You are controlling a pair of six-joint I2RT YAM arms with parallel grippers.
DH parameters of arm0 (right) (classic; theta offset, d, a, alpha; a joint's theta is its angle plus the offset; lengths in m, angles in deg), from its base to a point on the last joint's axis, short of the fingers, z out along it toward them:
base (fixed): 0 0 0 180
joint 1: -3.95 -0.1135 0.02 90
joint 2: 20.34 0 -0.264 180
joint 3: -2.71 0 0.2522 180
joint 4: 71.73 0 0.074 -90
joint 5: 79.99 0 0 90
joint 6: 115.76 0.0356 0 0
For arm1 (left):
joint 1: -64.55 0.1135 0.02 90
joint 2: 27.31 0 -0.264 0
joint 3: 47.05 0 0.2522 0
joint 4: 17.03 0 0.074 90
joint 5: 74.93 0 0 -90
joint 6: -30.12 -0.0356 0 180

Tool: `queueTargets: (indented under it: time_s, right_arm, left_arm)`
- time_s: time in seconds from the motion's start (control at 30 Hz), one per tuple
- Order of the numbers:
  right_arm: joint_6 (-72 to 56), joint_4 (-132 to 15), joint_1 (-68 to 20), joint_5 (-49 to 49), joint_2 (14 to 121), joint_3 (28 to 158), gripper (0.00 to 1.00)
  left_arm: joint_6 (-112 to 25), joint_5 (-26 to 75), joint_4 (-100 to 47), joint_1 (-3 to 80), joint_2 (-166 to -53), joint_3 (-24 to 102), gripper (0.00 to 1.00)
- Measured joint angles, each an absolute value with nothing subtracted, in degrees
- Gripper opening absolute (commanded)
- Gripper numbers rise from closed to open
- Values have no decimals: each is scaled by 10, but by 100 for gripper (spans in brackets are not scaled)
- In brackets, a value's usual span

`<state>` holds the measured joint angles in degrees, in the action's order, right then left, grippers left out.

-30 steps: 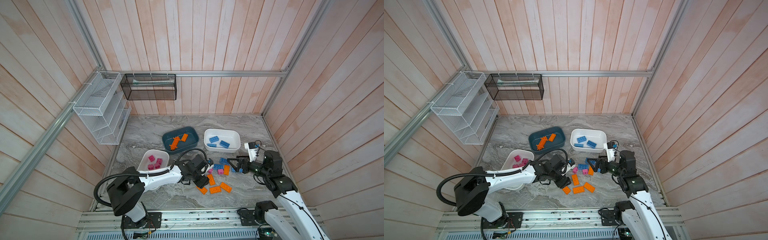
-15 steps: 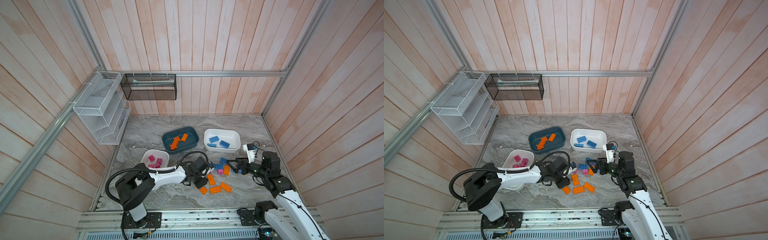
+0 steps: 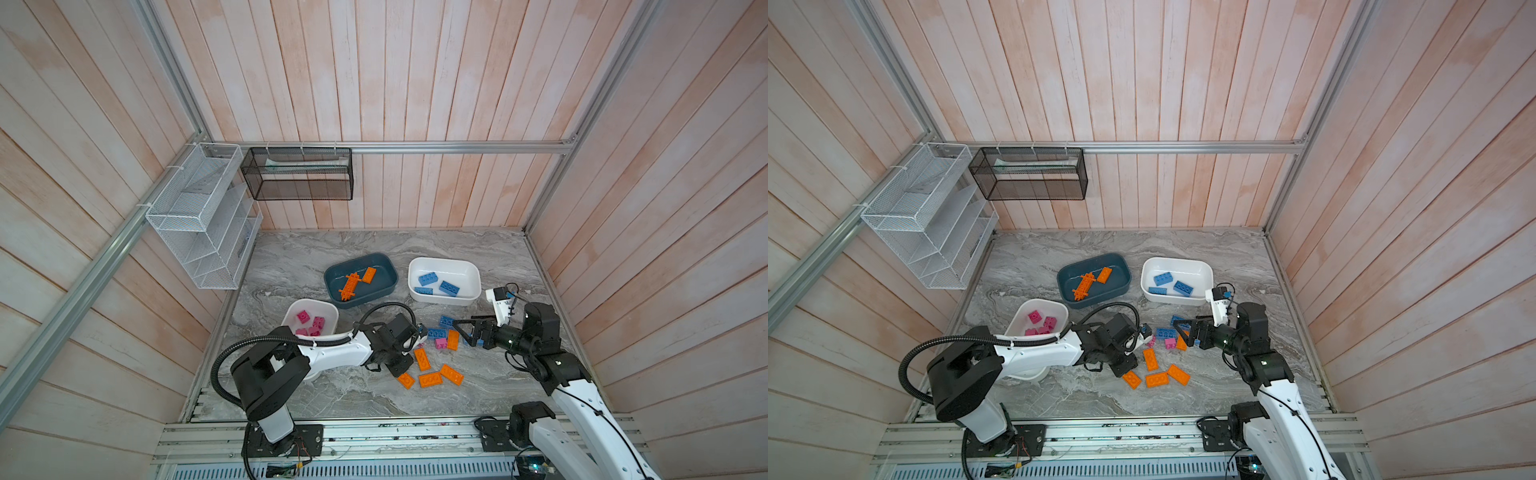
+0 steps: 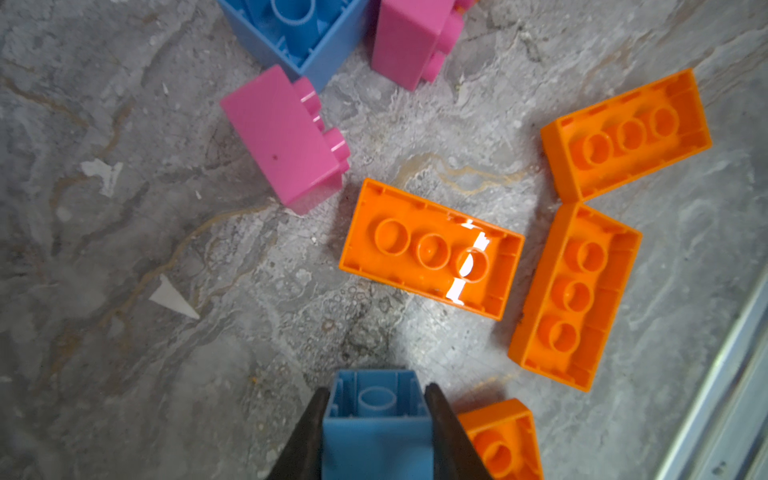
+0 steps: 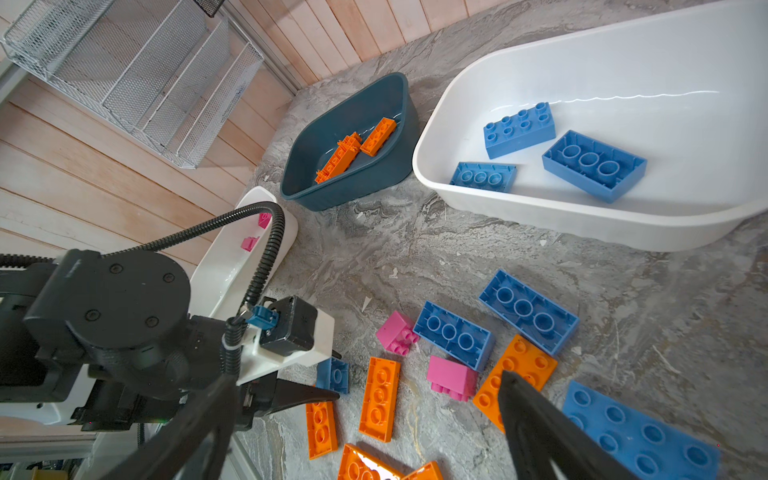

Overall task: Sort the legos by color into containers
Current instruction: 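Carry the light blue brick with the left gripper into the large white bin, release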

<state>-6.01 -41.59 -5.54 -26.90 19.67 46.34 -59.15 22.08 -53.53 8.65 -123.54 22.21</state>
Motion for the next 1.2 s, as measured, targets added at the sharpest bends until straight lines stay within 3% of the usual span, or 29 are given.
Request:
queueTargets:
  time_s: [0.3, 0.93, 1.1, 1.2]
  right_arm:
    - [-60, -427, -55, -258, 213, 467, 98]
    - [-69, -440, -14, -261, 219, 490, 98]
    - [-76, -438, -5, -265, 219, 490, 98]
    - [-78, -438, -5, -268, 219, 490, 98]
  left_arm:
    - [-595, 240, -567, 160, -1218, 393, 27]
    - [-549, 260, -487, 234, -1514, 660, 27]
    - [-531, 281, -477, 234, -1550, 689, 31]
    - [-525, 294, -479, 233, -1564, 695, 41]
